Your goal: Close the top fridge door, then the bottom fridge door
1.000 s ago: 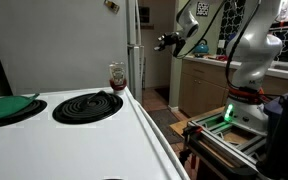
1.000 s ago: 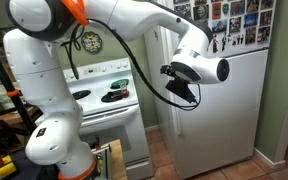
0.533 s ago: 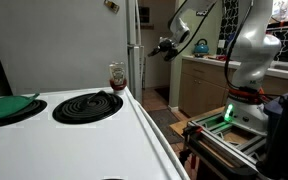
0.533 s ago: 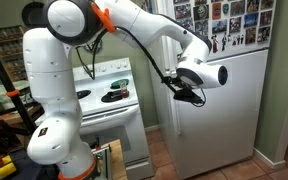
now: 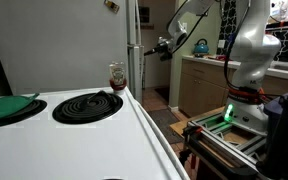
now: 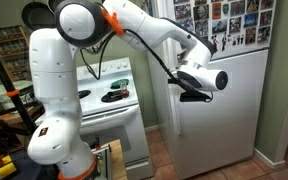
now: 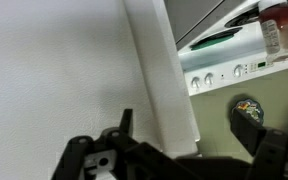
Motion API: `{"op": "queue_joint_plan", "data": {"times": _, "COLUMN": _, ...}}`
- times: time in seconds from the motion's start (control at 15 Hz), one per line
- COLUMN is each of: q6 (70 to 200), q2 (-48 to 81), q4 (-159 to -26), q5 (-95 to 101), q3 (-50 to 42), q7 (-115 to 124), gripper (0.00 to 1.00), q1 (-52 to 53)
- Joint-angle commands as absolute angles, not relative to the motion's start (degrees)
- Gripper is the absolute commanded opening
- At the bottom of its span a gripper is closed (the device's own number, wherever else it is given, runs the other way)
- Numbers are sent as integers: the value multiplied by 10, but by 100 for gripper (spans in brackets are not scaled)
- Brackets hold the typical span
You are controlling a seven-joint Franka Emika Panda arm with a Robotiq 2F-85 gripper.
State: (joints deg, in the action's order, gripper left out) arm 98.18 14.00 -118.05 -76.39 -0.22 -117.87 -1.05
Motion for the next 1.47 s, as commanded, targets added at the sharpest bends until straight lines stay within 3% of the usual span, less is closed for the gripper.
{"op": "queue_joint_plan", "data": {"times": 0.0, "q6": 993, "q2": 165, "q4": -1175, "q5": -824, "q3": 8, "q7": -1250, "gripper": 100, "q1": -3}}
{"op": "queue_joint_plan", "data": {"times": 0.73, "q6": 992, "q2": 208, "q4": -1166, "q5": -968, "q3": 23, "q7": -1348, "gripper": 100, "q1": 28}}
{"op": "queue_joint_plan", "data": {"times": 1.4, "q6": 960, "q2": 216, "q4": -1162, "q5": -977, "q3": 19, "q7": -1326, "gripper": 100, "q1": 31}}
